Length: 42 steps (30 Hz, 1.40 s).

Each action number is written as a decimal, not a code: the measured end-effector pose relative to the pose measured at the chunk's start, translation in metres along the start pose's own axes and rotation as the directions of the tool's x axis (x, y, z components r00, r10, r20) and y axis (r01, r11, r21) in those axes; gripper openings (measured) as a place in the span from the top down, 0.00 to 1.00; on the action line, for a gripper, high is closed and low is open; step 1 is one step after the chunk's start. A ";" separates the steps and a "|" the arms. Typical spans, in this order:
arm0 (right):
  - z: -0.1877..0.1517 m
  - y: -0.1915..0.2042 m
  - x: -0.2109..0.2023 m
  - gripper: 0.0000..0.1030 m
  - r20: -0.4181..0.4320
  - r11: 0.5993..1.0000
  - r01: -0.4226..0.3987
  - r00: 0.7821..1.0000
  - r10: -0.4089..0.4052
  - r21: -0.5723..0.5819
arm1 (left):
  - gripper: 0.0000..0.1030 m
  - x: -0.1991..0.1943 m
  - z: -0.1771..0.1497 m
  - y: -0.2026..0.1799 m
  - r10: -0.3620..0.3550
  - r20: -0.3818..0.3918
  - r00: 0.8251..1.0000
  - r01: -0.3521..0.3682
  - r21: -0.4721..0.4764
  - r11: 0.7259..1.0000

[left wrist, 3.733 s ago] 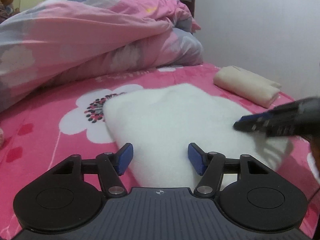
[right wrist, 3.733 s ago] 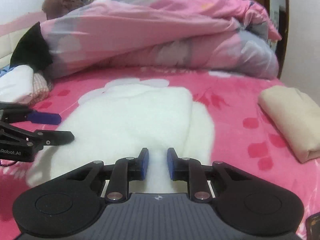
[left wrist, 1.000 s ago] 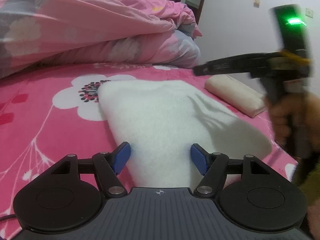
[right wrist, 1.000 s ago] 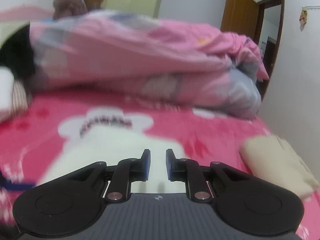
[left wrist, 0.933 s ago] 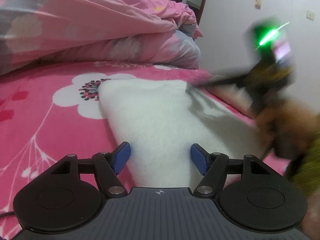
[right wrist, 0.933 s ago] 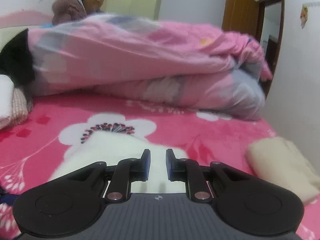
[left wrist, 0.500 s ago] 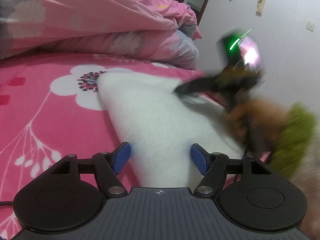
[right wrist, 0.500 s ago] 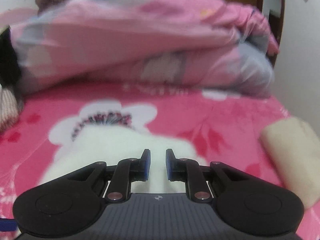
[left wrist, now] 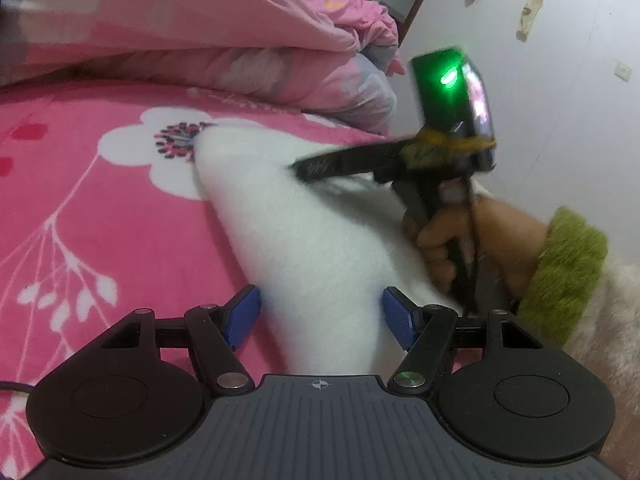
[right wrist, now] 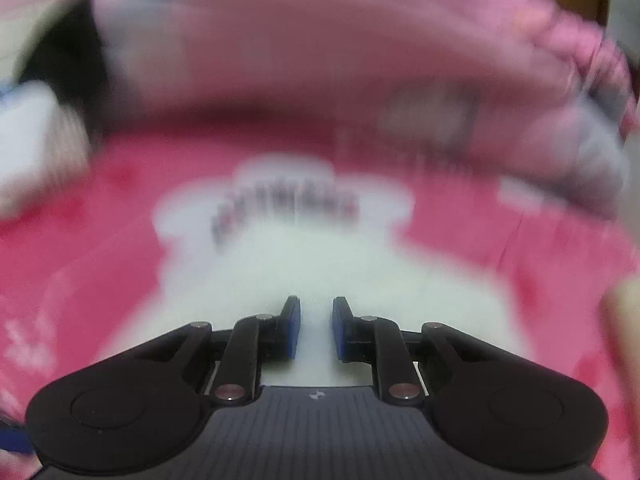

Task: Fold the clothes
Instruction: 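Press the right gripper along the folded white sweater to smooth it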

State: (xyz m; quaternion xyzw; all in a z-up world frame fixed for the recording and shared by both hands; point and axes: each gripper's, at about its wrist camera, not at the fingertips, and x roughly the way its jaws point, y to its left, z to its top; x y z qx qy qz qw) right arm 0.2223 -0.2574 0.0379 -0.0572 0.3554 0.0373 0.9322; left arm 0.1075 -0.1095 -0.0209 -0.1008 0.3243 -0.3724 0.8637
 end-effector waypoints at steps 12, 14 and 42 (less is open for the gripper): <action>0.047 -0.004 0.000 0.82 0.053 0.993 -0.119 0.992 0.118 0.011 | 0.34 0.001 -0.002 0.000 -0.008 -0.004 1.000 0.008 -0.020 1.000; 0.055 -0.002 0.004 0.82 0.069 0.989 -0.145 0.987 0.144 0.005 | 0.34 0.001 -0.002 0.000 -0.009 -0.006 1.000 0.009 -0.017 1.000; -0.018 0.032 -0.048 0.81 0.024 0.981 -0.124 0.991 0.129 -0.152 | 0.35 -0.037 -0.004 0.016 0.017 -0.015 1.000 -0.018 -0.059 0.998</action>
